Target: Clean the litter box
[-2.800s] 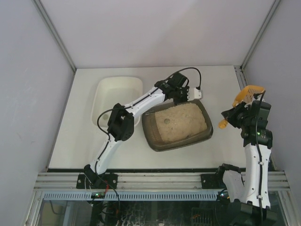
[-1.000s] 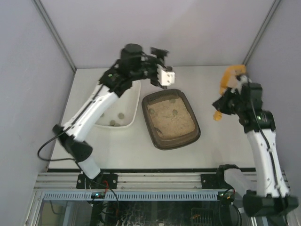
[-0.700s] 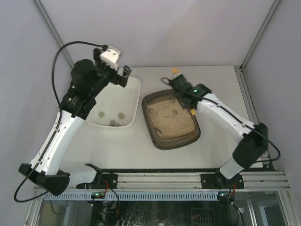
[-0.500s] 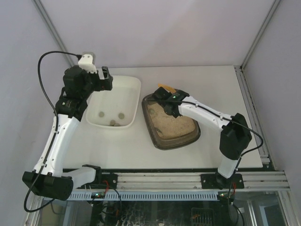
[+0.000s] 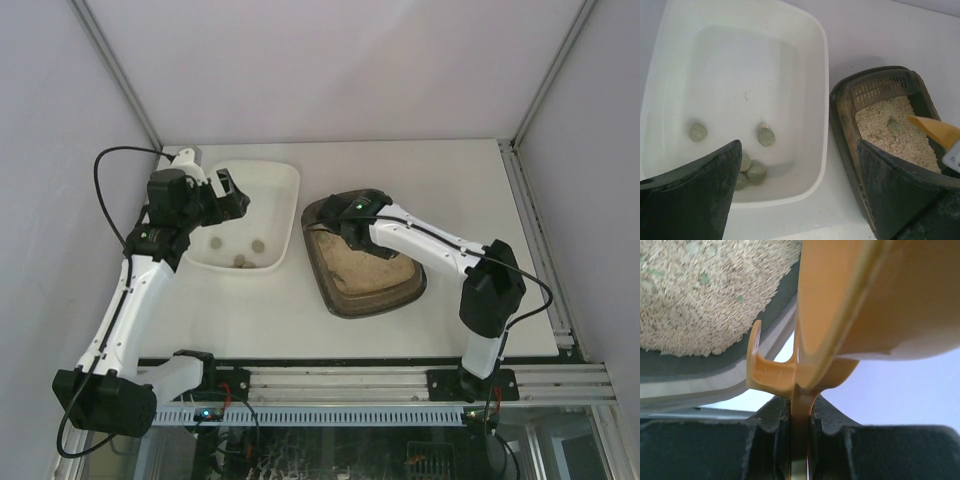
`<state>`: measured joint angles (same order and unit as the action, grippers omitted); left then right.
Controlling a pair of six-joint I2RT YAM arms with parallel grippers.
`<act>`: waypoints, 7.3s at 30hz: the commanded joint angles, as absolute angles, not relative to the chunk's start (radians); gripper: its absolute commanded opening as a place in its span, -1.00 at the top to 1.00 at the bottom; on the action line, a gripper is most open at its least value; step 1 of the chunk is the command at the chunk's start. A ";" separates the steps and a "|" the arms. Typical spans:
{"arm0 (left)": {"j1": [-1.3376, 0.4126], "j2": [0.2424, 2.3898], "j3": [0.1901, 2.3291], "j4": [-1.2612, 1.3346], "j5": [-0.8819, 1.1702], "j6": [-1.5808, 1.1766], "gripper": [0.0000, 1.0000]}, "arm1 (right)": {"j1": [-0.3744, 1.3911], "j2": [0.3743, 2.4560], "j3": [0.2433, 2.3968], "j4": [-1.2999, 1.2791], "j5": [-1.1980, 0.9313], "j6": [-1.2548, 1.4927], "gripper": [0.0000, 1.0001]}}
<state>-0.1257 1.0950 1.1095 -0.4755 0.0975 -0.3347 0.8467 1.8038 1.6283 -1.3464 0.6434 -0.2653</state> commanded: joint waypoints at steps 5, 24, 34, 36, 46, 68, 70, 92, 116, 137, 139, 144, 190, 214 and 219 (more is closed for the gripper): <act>-0.122 1.056 1.075 -0.461 0.138 -0.417 -0.99 | 0.851 1.841 1.577 -1.497 0.619 -0.134 1.00; -0.122 1.083 1.065 -0.460 0.177 -0.466 -0.99 | 0.751 1.951 1.618 -1.471 0.649 -0.139 1.00; -0.122 1.098 1.061 -0.458 0.190 -0.465 -0.99 | 0.738 2.041 1.688 -1.436 0.568 -0.170 1.00; -0.122 1.100 1.061 -0.459 0.192 -0.462 -0.99 | 0.738 2.053 1.697 -1.436 0.553 -0.171 1.00; -0.120 1.101 1.054 -0.465 0.203 -0.451 -0.99 | 0.732 2.050 1.657 -1.447 0.525 -0.152 1.00; -0.120 1.106 1.042 -0.472 0.240 -0.433 -0.99 | 0.739 2.025 1.617 -1.453 0.641 -0.121 1.00; -0.121 1.106 1.042 -0.472 0.246 -0.433 -0.99 | 0.750 2.013 1.598 -1.466 0.693 -0.141 1.00; -0.112 1.069 1.028 -0.500 0.315 -0.423 -0.99 | 0.813 2.062 1.632 -1.475 0.448 -0.165 1.00; -0.082 1.088 1.027 -0.534 0.324 -0.416 -0.99 | 0.593 2.136 1.640 -1.302 -0.130 -0.104 1.00; -0.082 1.051 0.994 -0.608 0.295 -0.365 -0.99 | 0.559 2.089 1.483 -1.119 -0.485 -0.178 1.00; -0.083 1.049 0.991 -0.616 0.291 -0.359 -0.99 | 0.556 2.074 1.462 -1.090 -0.513 -0.174 1.00; -0.082 1.039 0.984 -0.635 0.280 -0.344 -0.99 | 0.528 2.024 1.408 -1.026 -0.616 -0.171 1.00; -0.082 1.014 0.941 -0.713 0.229 -0.286 -0.99 | 0.373 1.584 0.978 -0.376 -0.709 0.189 1.00; -0.083 0.994 0.896 -0.687 0.210 -0.282 -0.99 | 0.242 1.400 0.605 0.510 -1.150 0.643 1.00; -0.083 0.996 0.898 -0.689 0.209 -0.279 -0.99 | 0.239 1.454 0.614 0.744 -1.187 0.862 1.00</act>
